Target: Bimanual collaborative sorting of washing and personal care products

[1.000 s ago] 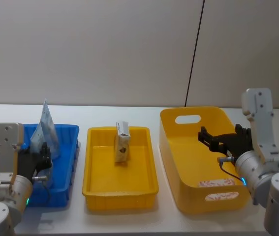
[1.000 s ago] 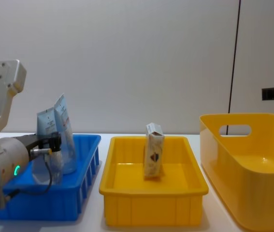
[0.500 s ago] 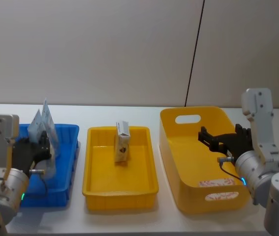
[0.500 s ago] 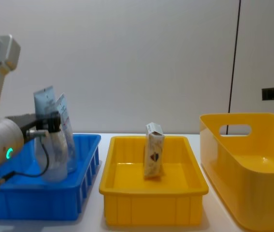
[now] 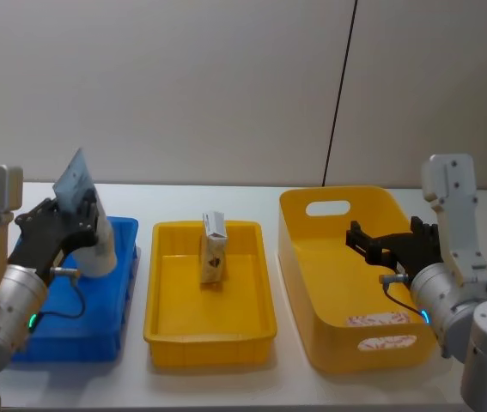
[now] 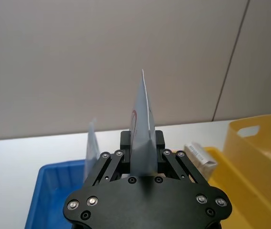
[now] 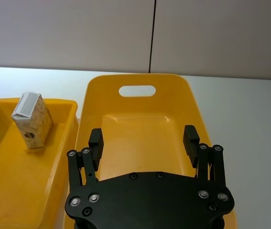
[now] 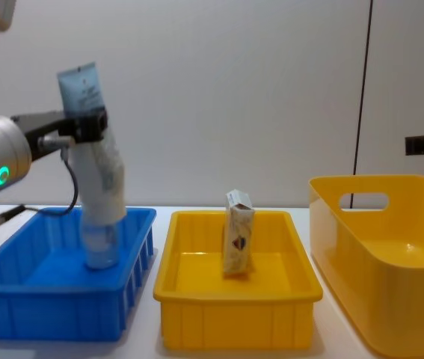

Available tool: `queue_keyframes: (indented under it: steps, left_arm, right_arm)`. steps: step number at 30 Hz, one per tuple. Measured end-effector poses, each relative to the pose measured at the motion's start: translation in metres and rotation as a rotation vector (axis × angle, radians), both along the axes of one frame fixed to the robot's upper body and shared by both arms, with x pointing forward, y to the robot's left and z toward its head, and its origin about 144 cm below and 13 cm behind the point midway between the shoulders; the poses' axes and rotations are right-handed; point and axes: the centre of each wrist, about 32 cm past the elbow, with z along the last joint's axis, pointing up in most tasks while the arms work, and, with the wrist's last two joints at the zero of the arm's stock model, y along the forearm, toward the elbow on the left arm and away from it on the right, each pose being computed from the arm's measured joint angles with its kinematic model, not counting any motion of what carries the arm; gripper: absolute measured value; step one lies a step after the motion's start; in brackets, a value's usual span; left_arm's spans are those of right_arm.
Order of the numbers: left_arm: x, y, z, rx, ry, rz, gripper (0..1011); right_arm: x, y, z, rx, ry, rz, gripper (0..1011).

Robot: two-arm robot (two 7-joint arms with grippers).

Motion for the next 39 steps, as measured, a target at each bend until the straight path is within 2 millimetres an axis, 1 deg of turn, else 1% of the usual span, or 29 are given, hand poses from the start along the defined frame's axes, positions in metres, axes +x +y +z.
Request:
queue_keyframes:
  steps: [6, 10, 17, 33, 39]
  left_arm:
    - [-0.001, -0.004, 0.014, -0.016, -0.047, -0.078, 249]
    - [0.000, -0.010, 0.022, -0.027, -0.080, -0.137, 249]
    - [0.003, -0.022, 0.030, -0.041, -0.120, -0.221, 249]
    - [0.014, -0.057, 0.037, -0.056, -0.167, -0.390, 249]
    - [0.018, -0.070, 0.039, -0.049, -0.174, -0.444, 248]
  right_arm:
    - [0.000, 0.000, 0.000, 0.000, 0.000, 0.000, 1004]
    - [0.000, 0.000, 0.000, 0.000, 0.000, 0.000, 1004]
    - [0.000, 0.000, 0.000, 0.000, 0.000, 0.000, 1004]
    - [0.000, 0.000, 0.000, 0.000, 0.000, 0.004, 1004]
    - [-0.001, -0.001, 0.002, -0.009, -0.002, 0.034, 1004]
